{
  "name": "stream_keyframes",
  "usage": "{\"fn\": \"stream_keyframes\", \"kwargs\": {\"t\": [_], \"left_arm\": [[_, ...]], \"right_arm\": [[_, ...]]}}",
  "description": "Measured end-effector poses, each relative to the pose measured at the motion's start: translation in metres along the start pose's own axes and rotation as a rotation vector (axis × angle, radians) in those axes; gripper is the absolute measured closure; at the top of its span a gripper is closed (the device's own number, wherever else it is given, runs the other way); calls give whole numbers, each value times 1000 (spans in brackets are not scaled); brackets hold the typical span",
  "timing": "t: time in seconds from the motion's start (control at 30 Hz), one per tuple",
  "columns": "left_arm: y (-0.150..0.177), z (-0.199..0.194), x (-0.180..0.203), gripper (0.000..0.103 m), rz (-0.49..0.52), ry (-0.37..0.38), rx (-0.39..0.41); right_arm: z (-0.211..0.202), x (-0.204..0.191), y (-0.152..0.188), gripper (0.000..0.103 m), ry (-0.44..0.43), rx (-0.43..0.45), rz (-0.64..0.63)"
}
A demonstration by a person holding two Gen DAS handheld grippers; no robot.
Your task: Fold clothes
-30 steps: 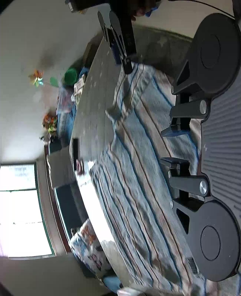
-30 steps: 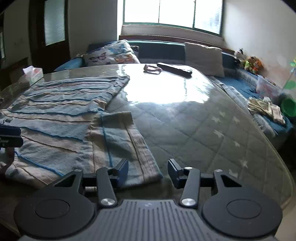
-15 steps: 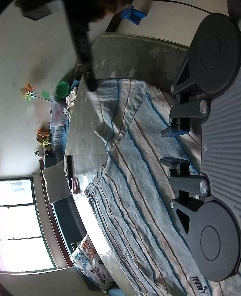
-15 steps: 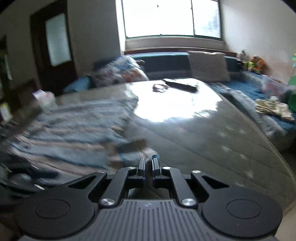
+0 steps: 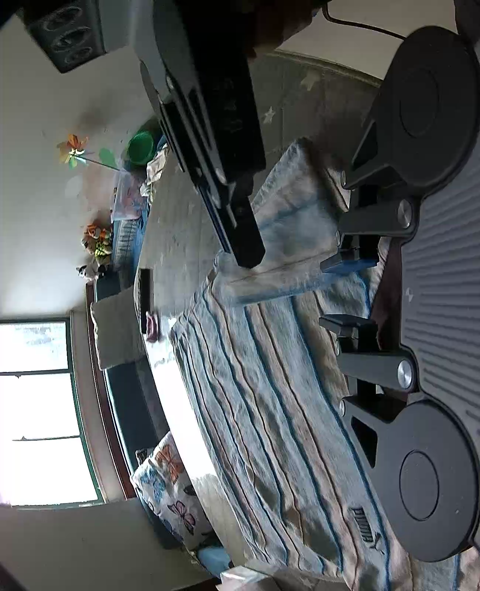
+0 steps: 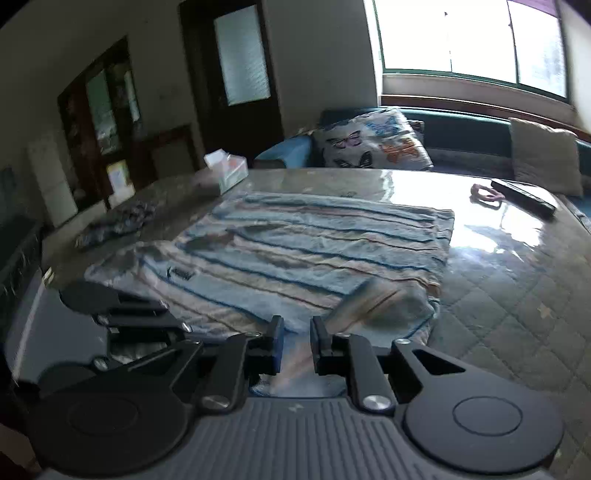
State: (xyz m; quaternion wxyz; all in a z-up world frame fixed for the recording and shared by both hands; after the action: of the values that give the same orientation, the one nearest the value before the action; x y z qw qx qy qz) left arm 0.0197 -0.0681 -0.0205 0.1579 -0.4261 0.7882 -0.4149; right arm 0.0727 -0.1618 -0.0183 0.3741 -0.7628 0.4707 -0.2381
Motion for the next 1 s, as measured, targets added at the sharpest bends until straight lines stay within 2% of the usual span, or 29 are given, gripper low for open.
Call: {"fn": "stream_keyframes", "kwargs": {"t": [0.13,0.3,0.5,0.63,0.8,0.93,1.0], "left_arm": [[-5,-3,-1,76,1,0,16],[-14,8,5,77,20,66,21],[-11,31,5,78,2,118,-38],[-7,30,2,78,-6,124,-34],[-5,17,-8,77,-42,82,-17],[1,-7,-24,77,-77,9,7],[5,-24,-36,77,-108,-33,21]], "right_arm": [[11,19,-4,87,40,-25,-2],[53,42,-5,87,127,-87,-33],[86,51,-6,87,144,-119,-36],[81,47,-11,86,150,-101,-58],[72,33,-8,81,112,-108,-108],[75,22,-3,79,138,-106,-153],[71,17,-7,75,125,-100,-161]]}}
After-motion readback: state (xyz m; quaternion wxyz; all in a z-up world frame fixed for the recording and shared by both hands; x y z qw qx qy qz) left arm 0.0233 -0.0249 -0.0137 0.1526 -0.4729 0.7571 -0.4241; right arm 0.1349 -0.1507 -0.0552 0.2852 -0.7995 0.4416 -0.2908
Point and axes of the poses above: each gripper's, at about its wrist camera, not at the fingertips, and z roughly the way its jaws point, x to its right, y to its underside, the point moved 2 cm from there along z, roughly the way its jaws point, and after that the axes turned 13 degrees about y, right-handed, at the moved point
